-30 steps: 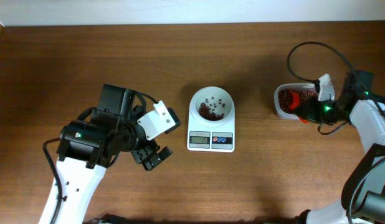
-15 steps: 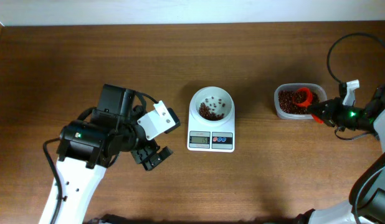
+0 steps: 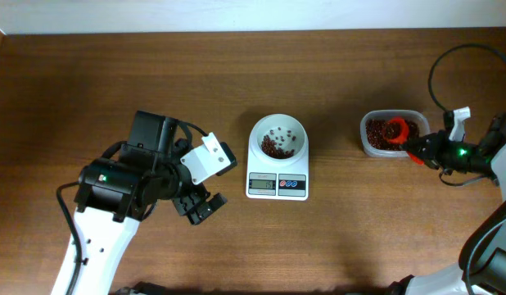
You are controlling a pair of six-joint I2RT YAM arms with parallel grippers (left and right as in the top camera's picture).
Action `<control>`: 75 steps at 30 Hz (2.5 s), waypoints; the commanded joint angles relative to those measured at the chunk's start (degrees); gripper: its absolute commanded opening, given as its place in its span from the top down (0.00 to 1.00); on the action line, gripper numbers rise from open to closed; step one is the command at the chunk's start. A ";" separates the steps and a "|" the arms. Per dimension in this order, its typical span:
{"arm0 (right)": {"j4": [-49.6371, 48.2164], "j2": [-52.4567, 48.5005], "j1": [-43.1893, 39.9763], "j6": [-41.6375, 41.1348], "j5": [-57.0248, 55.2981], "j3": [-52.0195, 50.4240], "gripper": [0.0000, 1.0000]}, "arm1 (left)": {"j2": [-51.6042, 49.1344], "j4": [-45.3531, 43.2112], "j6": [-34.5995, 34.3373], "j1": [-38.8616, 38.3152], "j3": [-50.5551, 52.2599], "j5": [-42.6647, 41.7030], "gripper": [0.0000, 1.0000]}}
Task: Scoop and weigh 50g on scale
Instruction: 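Dip the scoop into the red beans and fill it, then carry the filled scoop over the white bowl with the right gripper, then tip the scoop to pour the beans into the bowl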
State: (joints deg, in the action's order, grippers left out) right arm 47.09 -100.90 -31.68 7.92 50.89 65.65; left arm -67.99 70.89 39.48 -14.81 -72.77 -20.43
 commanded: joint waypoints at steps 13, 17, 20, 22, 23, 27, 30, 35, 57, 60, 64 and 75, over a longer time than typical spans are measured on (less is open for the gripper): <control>2.47 -0.28 -0.22 1.05 15.39 -0.28 0.96 | 0.07 -0.09 0.94 0.35 -1.11 -0.81 0.01; 3.56 -0.31 0.59 1.07 16.87 -0.28 0.96 | 0.07 -0.09 0.94 0.35 -1.11 -0.81 0.01; 3.56 -0.31 4.15 1.03 17.07 -0.28 0.96 | 0.07 -0.09 0.94 0.35 -1.11 -0.81 0.01; 3.72 -0.28 8.15 0.57 18.05 -0.28 0.96 | 0.07 -0.09 0.94 0.35 -1.11 -0.81 0.01; 3.72 -0.31 9.70 0.57 18.16 -0.28 0.96 | 0.07 -0.09 0.94 0.35 -1.11 -0.81 0.01; 3.63 -0.31 18.25 0.11 19.45 -0.28 0.96 | 0.07 -0.09 0.94 0.35 -1.11 -0.81 0.01; 3.08 -0.28 22.82 -1.20 19.43 -0.28 0.96 | 0.07 -0.09 0.94 0.35 -1.11 -0.81 0.01; 2.80 -0.31 27.58 -1.36 19.43 -0.28 0.96 | 0.07 -0.09 0.94 0.35 -1.11 -0.81 0.01; -13.11 -0.31 36.17 0.00 6.27 -0.28 0.96 | 0.07 -0.09 0.94 0.35 -1.11 -0.81 0.01; -13.35 -0.31 36.17 -0.15 6.93 -0.28 0.96 | 0.07 -0.09 0.94 0.35 -1.11 -0.81 0.01; -14.10 -0.31 37.09 1.22 7.17 -0.28 0.96 | 0.07 -0.09 0.94 0.35 -1.11 -0.81 0.01; -13.09 0.66 38.49 6.12 3.98 -0.07 0.96 | 0.07 -0.09 0.94 0.35 -1.11 -0.81 0.01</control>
State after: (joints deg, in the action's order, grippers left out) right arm 33.58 -100.90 6.44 11.33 54.28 65.32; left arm -68.01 70.89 39.48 -14.81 -72.77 -20.43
